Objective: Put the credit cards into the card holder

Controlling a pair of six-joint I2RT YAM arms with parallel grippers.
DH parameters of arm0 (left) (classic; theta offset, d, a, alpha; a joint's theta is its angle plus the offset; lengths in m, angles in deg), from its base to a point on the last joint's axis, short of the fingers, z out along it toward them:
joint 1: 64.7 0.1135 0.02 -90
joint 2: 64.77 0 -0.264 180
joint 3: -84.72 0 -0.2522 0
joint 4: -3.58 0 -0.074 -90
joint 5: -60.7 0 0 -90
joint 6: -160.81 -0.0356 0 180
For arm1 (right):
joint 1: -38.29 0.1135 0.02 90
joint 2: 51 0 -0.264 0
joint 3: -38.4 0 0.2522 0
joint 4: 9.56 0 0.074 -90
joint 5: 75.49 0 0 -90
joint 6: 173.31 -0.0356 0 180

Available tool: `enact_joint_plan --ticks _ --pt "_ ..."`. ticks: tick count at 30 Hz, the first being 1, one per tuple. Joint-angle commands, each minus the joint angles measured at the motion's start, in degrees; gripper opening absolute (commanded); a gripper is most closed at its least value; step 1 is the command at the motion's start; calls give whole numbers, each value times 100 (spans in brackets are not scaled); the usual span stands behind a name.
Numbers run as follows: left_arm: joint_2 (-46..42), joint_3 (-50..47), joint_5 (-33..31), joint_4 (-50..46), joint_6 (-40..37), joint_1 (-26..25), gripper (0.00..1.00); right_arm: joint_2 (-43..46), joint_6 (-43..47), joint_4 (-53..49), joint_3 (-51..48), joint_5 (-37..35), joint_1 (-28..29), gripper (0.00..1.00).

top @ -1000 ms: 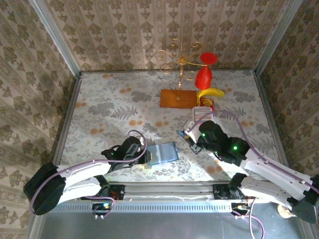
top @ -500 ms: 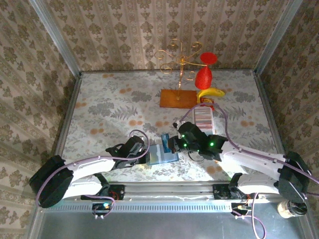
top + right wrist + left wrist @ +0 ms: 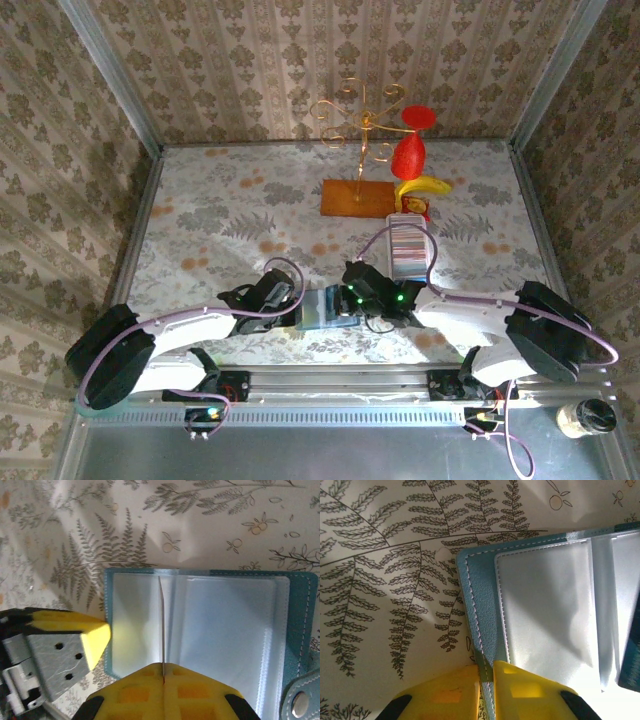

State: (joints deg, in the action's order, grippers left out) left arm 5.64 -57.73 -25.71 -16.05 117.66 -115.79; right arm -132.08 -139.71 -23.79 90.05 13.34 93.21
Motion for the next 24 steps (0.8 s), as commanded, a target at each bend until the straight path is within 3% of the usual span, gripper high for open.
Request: enact_joint_plan --ticks 1,24 --pt "109 47 -157 169 -97 -22 15 -191 -456 470 -150 -320 54 0" --pt "200 11 -131 253 -61 -76 13 -370 -733 616 -275 -334 87 0"
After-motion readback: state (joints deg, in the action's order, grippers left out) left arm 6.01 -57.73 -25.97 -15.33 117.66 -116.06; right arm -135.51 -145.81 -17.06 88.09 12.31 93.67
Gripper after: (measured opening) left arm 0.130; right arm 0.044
